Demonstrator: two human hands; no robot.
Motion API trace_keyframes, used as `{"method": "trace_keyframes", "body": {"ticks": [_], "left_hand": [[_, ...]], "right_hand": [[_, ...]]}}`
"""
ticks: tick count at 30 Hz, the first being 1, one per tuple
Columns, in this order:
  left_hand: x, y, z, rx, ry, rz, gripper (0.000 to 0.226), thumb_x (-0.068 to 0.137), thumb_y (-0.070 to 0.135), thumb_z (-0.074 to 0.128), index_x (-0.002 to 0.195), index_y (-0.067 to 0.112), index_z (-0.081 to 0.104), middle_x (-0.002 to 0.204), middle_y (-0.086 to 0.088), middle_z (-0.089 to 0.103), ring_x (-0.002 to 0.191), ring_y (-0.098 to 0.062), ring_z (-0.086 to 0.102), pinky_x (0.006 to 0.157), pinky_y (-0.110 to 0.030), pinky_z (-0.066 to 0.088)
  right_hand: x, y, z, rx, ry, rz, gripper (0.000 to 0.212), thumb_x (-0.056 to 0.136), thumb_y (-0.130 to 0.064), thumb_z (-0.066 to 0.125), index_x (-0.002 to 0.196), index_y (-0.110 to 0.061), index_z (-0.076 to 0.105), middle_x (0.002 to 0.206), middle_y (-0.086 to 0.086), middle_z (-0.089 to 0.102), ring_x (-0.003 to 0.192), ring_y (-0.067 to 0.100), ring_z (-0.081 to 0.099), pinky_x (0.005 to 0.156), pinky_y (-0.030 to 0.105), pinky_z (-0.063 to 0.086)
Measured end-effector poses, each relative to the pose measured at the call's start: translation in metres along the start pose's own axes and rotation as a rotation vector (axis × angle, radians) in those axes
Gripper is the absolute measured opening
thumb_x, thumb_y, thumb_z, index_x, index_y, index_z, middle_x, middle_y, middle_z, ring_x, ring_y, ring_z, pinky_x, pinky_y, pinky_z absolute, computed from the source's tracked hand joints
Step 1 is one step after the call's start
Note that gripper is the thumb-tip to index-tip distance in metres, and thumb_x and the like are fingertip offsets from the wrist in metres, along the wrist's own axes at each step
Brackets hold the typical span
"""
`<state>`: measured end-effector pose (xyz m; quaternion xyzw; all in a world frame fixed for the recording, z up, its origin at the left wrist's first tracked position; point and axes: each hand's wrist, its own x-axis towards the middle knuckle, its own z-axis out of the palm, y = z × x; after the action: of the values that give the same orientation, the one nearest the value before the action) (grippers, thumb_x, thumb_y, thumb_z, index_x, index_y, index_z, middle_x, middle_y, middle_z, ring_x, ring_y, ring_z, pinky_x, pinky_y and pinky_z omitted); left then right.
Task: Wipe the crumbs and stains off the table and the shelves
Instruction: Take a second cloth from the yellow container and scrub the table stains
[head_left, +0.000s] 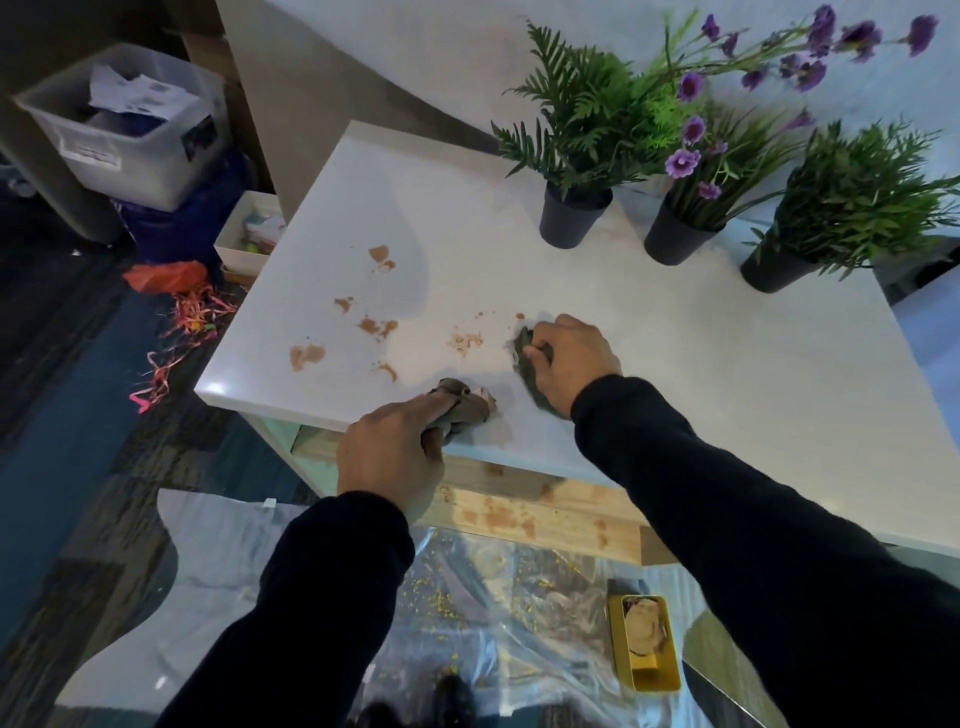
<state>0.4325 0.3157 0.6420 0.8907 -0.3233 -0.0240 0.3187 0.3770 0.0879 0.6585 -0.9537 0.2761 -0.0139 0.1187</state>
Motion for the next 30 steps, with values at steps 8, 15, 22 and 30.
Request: {"method": "trace_keyframes", "body": {"ticks": [8, 15, 22, 30], "left_hand": [[-0.005, 0.001, 0.0, -0.001, 0.0, 0.032, 0.038, 0.083, 0.008, 0.072, 0.113, 0.03, 0.075, 0.095, -0.003, 0.078, 0.08, -0.03, 0.072, 0.066, -0.038, 0.06], [-0.007, 0.001, -0.001, -0.031, -0.017, -0.001, 0.037, 0.087, 0.014, 0.069, 0.117, 0.036, 0.073, 0.11, 0.008, 0.076, 0.094, -0.021, 0.071, 0.076, -0.03, 0.058], [-0.007, 0.002, 0.002, -0.035, 0.001, -0.037, 0.039, 0.083, 0.011, 0.073, 0.115, 0.034, 0.074, 0.107, 0.006, 0.077, 0.09, -0.023, 0.073, 0.072, -0.035, 0.061], [-0.006, -0.001, 0.002, -0.074, -0.005, -0.023, 0.041, 0.079, 0.009, 0.074, 0.112, 0.035, 0.075, 0.108, 0.01, 0.076, 0.091, -0.018, 0.073, 0.072, -0.032, 0.061]], "right_hand": [[-0.024, -0.019, 0.012, 0.02, -0.05, -0.095, 0.018, 0.102, -0.036, 0.044, 0.085, -0.03, 0.043, 0.091, -0.005, 0.042, 0.078, 0.027, 0.052, 0.065, 0.034, 0.043], [0.045, -0.004, -0.001, -0.064, 0.057, 0.021, 0.018, 0.101, -0.034, 0.047, 0.103, -0.023, 0.061, 0.096, -0.002, 0.045, 0.089, 0.034, 0.058, 0.076, 0.039, 0.051], [0.026, -0.007, 0.003, -0.066, 0.007, -0.017, 0.017, 0.101, -0.036, 0.045, 0.097, -0.025, 0.057, 0.095, -0.003, 0.046, 0.084, 0.029, 0.055, 0.073, 0.038, 0.05], [0.068, 0.01, -0.007, -0.146, 0.053, 0.056, 0.021, 0.101, -0.035, 0.043, 0.105, -0.022, 0.06, 0.1, 0.002, 0.051, 0.092, 0.036, 0.058, 0.075, 0.038, 0.047]]}}
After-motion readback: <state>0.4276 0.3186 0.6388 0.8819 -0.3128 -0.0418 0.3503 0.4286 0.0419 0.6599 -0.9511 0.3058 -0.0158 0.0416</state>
